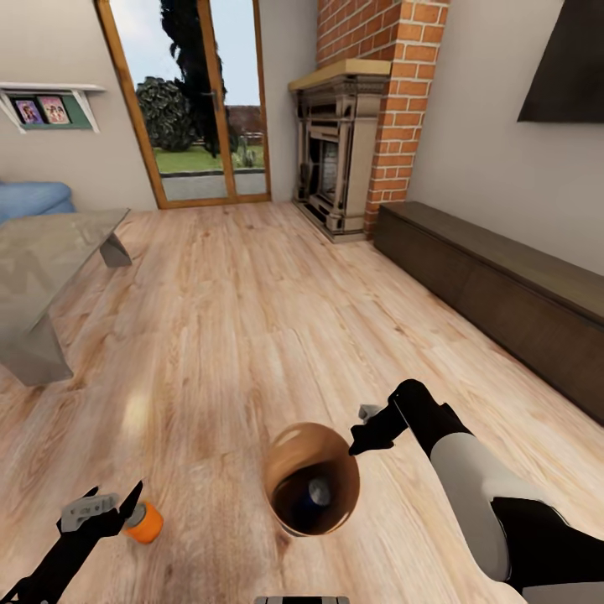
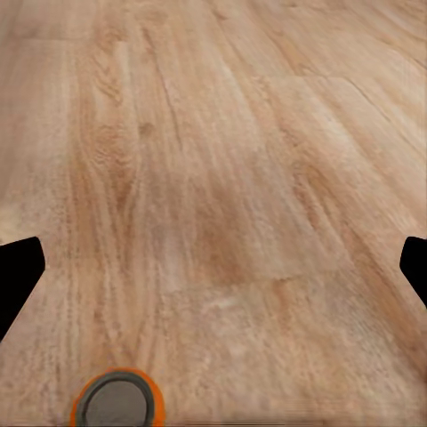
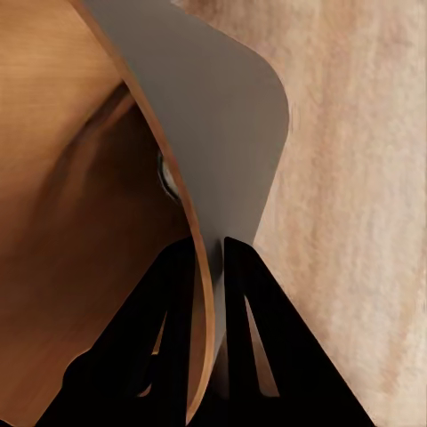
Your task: Put the three can of soda from the living room inside the tash can in the kitchen.
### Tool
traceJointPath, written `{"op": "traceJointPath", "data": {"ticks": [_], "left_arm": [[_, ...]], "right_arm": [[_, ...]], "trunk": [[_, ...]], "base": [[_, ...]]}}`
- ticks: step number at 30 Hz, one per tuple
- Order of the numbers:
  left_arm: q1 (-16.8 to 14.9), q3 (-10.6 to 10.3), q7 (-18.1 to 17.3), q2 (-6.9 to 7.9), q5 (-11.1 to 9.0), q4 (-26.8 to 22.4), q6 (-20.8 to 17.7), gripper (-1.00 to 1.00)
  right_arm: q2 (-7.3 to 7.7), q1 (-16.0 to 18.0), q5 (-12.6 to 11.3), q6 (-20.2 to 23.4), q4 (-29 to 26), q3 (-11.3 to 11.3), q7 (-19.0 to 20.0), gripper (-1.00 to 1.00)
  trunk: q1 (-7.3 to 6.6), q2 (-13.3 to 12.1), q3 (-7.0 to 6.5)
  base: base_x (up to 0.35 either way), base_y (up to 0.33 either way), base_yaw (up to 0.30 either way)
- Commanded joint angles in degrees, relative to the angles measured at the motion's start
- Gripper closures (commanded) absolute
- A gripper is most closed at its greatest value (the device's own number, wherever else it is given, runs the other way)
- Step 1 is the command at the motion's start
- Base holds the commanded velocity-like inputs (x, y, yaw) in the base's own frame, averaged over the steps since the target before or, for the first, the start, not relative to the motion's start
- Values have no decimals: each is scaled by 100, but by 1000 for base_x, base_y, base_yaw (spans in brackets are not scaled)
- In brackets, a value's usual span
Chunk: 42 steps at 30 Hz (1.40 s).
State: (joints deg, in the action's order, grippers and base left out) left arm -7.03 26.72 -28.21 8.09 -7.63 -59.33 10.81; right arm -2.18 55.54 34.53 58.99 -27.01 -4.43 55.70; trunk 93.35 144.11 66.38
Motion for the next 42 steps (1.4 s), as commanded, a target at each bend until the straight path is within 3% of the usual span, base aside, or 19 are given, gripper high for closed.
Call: {"op": "traceJointPath", "data": {"ticks": [1, 10, 23, 31, 39, 42], "left_arm": [[0, 0, 0, 0, 1, 1, 0, -100], [0, 0, -1, 0, -2, 6, 0, -100], [0, 1, -10, 13, -18, 8, 0, -100], [0, 0, -11, 30, -21, 9, -32, -100], [0, 0, 39, 26, -2, 123, -169, -100], [-10, 4, 66, 10, 8, 148, -415, -100]], "right_arm": [[-2, 1, -155, 101, 3, -22, 29, 100], [0, 1, 48, 101, -3, -37, 39, 100], [-4, 1, 79, 101, -15, -29, 33, 100], [-7, 1, 121, 101, -15, -24, 29, 100], [-2, 1, 124, 101, -25, -26, 29, 100], [-2, 1, 126, 101, -29, -24, 29, 100]], "trunk": [[0, 0, -3], [0, 0, -11], [0, 0, -12], [0, 0, -12], [0, 0, -7], [0, 0, -2]], "base": [[-13, 0, 193], [-4, 0, 59], [-69, 14, 12], [-202, 109, 216], [195, 140, 251], [291, 141, 184]]}}
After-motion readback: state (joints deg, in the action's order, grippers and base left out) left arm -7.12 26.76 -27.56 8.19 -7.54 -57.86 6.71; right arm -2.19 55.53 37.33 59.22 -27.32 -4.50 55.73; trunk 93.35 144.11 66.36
